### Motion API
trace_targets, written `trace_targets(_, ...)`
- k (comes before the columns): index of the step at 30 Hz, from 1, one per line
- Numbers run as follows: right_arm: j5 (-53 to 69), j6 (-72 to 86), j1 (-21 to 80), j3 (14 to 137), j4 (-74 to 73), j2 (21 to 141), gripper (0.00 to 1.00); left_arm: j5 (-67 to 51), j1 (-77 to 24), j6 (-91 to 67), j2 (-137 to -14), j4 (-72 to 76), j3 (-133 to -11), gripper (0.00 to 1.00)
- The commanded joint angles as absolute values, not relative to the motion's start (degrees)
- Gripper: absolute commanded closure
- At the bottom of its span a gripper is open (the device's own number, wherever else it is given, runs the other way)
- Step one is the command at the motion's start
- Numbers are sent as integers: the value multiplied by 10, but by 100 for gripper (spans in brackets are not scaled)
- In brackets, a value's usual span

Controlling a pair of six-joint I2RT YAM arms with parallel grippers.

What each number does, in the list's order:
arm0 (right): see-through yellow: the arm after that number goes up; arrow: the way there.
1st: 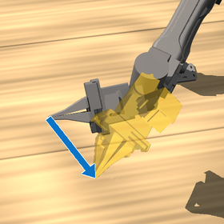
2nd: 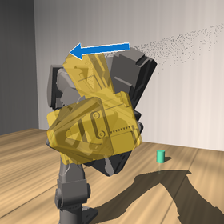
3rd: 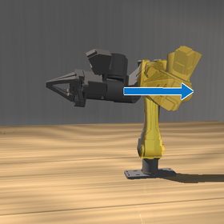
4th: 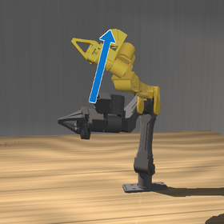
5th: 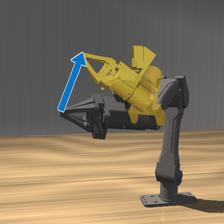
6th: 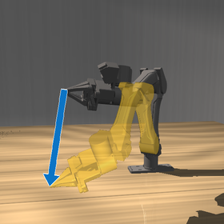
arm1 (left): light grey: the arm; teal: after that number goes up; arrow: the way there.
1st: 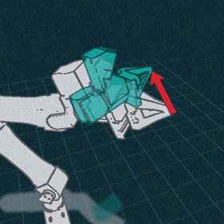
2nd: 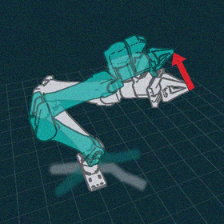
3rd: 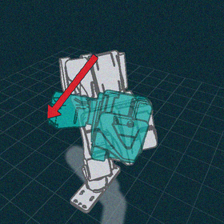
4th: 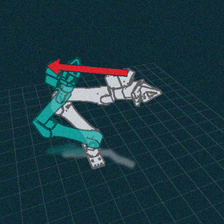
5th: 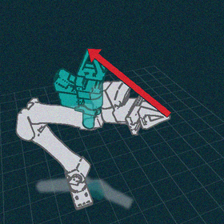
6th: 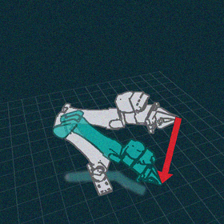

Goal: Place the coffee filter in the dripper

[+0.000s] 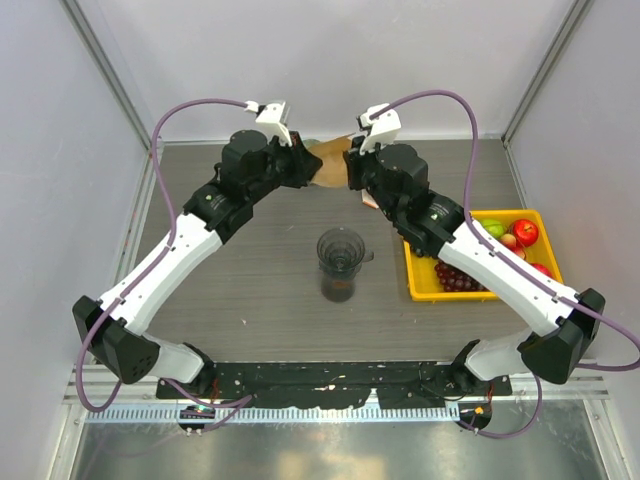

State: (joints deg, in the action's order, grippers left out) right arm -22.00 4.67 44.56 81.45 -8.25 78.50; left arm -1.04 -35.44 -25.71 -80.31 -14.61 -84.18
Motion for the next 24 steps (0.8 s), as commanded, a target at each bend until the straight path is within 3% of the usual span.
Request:
trace_targets(1,-229,41,450,844,-76,791,95,-22,-359,-265,-788,-146,-867,67)
trace_targets(2,-229,38,450,846,-78,791,95,-26,-359,-264,-785,-147,-867,56)
trace_targets(5,-214,32,437,853,-114,785,95,-40,-354,-245,-766,-160,-864,39)
trace_targets(10,-64,36,365,861,-204,758,95,-208,-294,-247,-704,-164,-839,20)
trace_targets(14,81,5,326,882,-284,749,95,-289,-244,-267,-644,-131,-802,17)
trace_targets(21,345,-138,307,977,-482,780,95,-270,-217,-268,-630,-179,-798,17)
trace_targets(24,374,-178,311,1020,-594,813,95,-263,-216,-272,-633,-187,-786,18)
